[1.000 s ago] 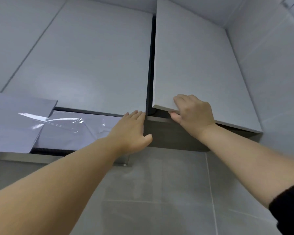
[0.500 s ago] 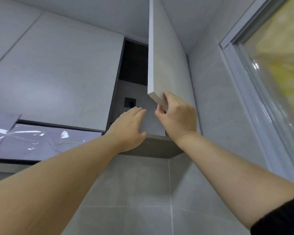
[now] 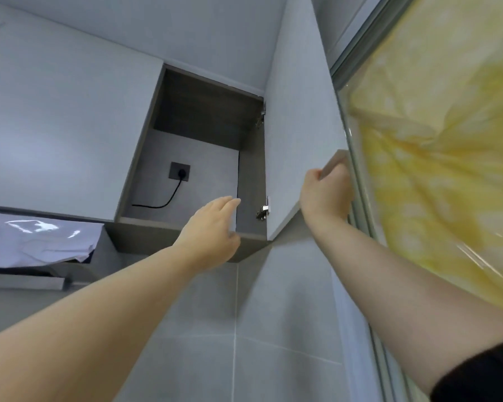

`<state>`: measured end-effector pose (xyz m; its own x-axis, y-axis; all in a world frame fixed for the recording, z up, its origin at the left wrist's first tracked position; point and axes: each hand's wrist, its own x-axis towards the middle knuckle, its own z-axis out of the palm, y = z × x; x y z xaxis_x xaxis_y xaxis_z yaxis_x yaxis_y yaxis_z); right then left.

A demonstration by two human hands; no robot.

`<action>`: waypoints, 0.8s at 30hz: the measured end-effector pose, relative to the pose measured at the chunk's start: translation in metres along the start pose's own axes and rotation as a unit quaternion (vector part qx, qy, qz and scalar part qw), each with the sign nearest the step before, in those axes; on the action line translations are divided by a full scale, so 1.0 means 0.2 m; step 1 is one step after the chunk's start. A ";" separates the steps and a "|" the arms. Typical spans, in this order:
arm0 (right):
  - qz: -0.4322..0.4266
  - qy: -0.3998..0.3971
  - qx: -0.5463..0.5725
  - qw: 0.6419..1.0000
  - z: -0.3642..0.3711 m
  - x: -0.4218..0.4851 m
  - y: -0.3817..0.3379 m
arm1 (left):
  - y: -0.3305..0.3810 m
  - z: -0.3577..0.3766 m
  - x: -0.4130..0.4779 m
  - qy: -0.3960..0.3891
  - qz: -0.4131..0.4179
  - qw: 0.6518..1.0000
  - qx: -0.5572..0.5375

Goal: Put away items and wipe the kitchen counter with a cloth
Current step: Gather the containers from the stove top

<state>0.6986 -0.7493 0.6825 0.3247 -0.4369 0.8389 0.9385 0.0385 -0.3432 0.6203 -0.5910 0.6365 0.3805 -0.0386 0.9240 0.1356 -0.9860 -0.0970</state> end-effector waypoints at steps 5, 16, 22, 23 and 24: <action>0.119 -0.044 0.065 0.990 -0.14 0.09 0.07 | 0.12 -0.02 -0.03 -0.011 -0.015 1.000 0.007; 0.224 -0.132 0.179 0.949 -0.31 -0.05 0.08 | 0.22 -0.11 -0.20 -0.007 0.008 0.999 0.048; 0.200 -0.266 0.125 0.935 -0.17 -0.37 0.06 | 0.10 -0.16 -0.41 0.001 -0.027 0.998 0.056; 0.187 -0.285 0.115 0.933 -0.15 -0.43 0.06 | 0.08 -0.17 -0.44 -0.002 -0.036 0.998 0.057; 0.181 -0.305 0.107 0.929 -0.12 -0.49 0.06 | 0.06 -0.17 -0.48 -0.010 -0.046 0.997 0.058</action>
<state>0.6753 -0.7269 0.5856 0.5690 0.2283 0.7900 0.7352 0.2891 -0.6131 0.5537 -0.6037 0.5586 0.3798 0.0559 0.9234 0.2758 -0.9596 -0.0553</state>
